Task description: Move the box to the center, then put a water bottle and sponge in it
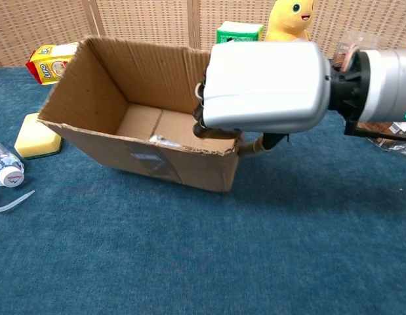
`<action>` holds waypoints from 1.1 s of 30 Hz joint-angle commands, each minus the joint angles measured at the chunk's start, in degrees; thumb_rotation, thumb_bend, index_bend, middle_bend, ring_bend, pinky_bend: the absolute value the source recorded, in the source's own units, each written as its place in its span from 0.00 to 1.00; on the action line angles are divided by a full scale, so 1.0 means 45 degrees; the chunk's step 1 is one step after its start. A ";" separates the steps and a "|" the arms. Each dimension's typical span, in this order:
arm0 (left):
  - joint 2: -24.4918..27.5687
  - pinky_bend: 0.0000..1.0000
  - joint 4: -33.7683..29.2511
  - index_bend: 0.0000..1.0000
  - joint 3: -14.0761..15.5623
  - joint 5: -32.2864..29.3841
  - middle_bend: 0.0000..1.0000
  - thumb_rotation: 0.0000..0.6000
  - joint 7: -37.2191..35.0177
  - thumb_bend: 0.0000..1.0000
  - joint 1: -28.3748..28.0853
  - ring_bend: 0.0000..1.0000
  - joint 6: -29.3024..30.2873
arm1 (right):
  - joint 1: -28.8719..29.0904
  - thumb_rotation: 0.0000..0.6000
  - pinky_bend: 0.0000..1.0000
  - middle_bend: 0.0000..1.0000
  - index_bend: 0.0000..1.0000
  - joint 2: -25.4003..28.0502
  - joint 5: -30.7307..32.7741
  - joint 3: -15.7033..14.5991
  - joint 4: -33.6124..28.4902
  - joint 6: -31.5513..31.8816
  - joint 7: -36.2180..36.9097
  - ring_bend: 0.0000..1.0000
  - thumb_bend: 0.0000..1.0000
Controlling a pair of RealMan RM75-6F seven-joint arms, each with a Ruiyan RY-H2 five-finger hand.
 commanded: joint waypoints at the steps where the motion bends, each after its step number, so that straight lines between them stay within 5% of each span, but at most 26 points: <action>1: 0.0011 0.00 0.0022 0.00 -0.0013 -0.0022 0.00 1.00 -0.0051 0.10 -0.0011 0.00 -0.0014 | 0.0092 1.00 0.72 0.61 0.67 0.0019 0.0153 0.0045 0.0046 -0.0091 -0.0353 0.54 0.28; 8: 0.0046 0.00 0.0052 0.00 -0.0009 -0.0030 0.00 1.00 -0.0165 0.10 0.0022 0.00 0.0047 | -0.0209 1.00 0.61 0.26 0.17 0.0346 0.1223 0.0255 -0.0261 -0.0566 -0.1311 0.31 0.02; 11: 0.0041 0.00 0.0054 0.00 -0.0003 -0.0027 0.00 1.00 -0.0162 0.11 0.0025 0.00 0.0043 | -0.0308 1.00 0.56 0.19 0.08 0.0568 0.1489 0.0237 -0.0543 -0.0682 -0.1647 0.27 0.00; 17: 0.0032 0.00 0.0044 0.00 0.0015 0.0014 0.00 1.00 -0.0140 0.11 0.0037 0.00 0.0064 | -0.0456 1.00 0.52 0.17 0.07 0.0907 0.1512 0.0165 -0.0589 -0.0202 -0.1893 0.24 0.00; 33: 0.0066 0.00 0.0043 0.00 0.0028 0.0002 0.00 1.00 -0.0240 0.10 0.0138 0.00 0.0198 | -0.2967 1.00 0.49 0.16 0.11 0.2964 0.2155 0.0067 0.0168 0.5595 0.1453 0.23 0.00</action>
